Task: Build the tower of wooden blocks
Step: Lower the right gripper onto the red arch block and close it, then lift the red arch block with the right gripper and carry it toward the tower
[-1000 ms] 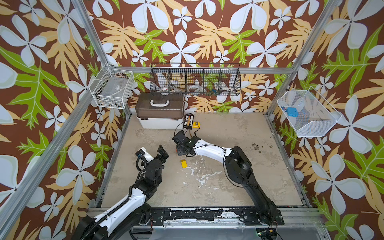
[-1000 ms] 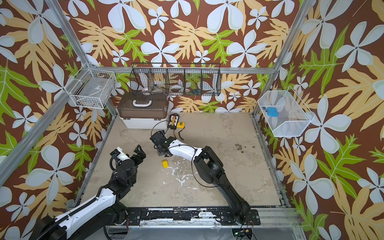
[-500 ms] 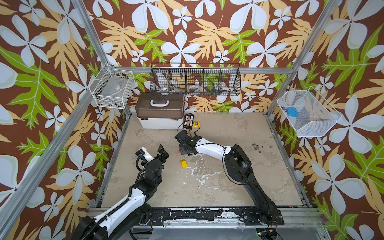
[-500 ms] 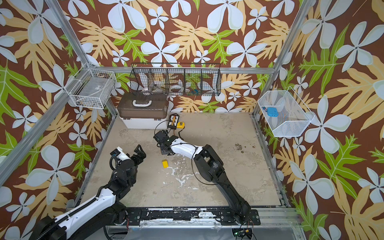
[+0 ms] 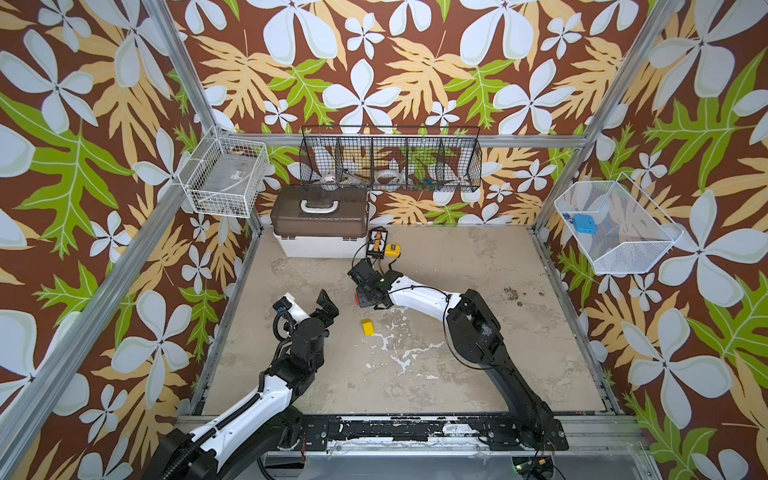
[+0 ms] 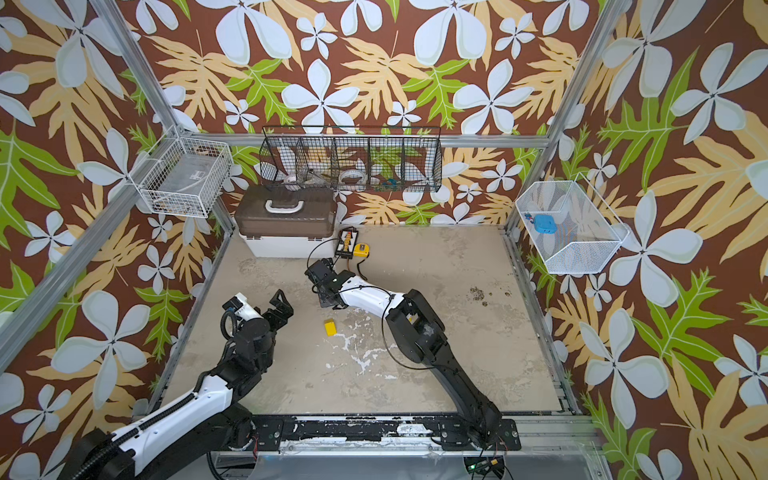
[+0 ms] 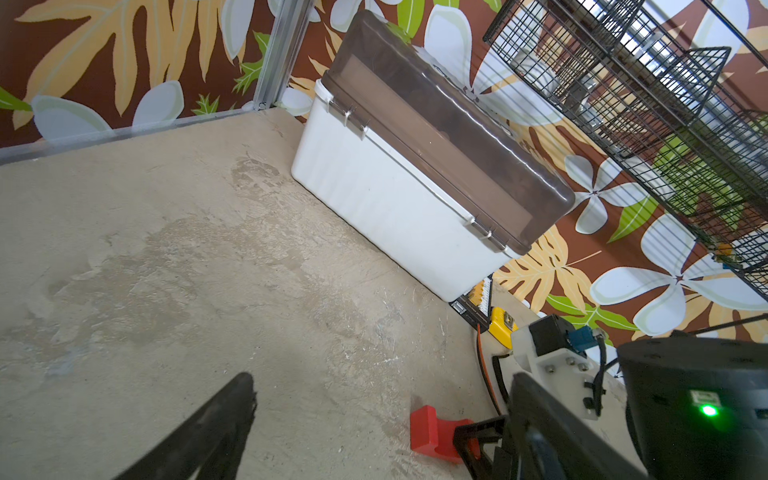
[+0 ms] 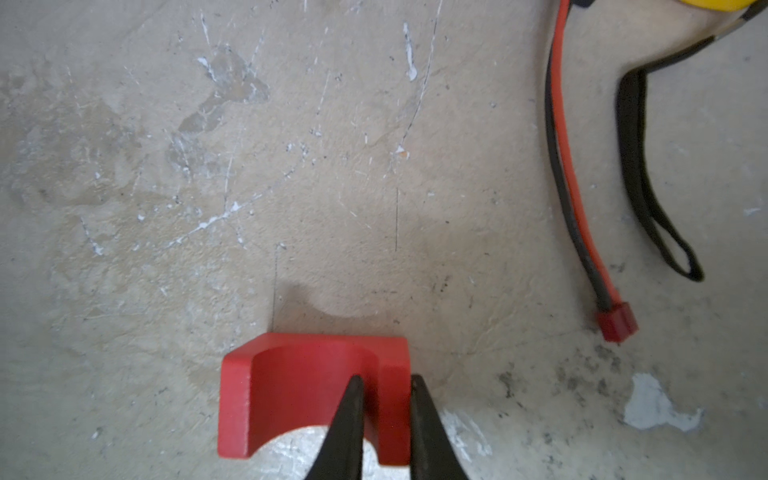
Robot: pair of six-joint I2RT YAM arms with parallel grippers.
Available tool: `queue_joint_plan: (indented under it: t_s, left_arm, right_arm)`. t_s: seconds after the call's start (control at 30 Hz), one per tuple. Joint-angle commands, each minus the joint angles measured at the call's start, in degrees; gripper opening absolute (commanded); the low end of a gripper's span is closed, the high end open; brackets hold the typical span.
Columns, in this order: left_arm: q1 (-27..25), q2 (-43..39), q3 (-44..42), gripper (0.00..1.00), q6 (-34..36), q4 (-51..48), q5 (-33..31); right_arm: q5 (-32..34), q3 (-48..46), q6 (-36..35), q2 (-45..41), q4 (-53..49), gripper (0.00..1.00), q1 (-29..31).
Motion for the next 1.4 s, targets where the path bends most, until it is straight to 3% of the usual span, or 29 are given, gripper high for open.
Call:
queue_joint_plan:
  t_s: [0.0,0.37,0.77,1.07,1.17,1.37]
  left_arm:
    - [0.2,0.4,0.4,0.97,0.5,2.3,0.4]
    - [0.2,0.3,0.2,0.96,0.6,2.0,0.7]
    - [0.3,-0.9,0.7,0.97,0.9,1.1,0.4]
    - [0.3,-0.7,0.8,0.97,1.0,1.5,2.2]
    - [0.3,-0.7,0.0,0.96,5.2,5.2,8.1]
    - [0.3,3.0,-3.0,0.98,11.0,20.2,28.6]
  right_arm:
    - [0.8,0.0,-1.0,0.2,-2.8,0.14,0.0]
    - [-0.8,-2.0,-0.4,-2.7,-2.3,0.0,0.0]
    - [0.9,-8.8,-0.6,-14.6,-1.1,0.0,0.1]
    - [5.8,-20.4,-0.8,-29.7,0.2,0.0,-0.8]
    - [4.4,-26.9,-0.3,-36.4,1.3,0.0,-3.7]
    - [1.8,-44.5,2.1,-50.5,8.0,0.0,-11.4]
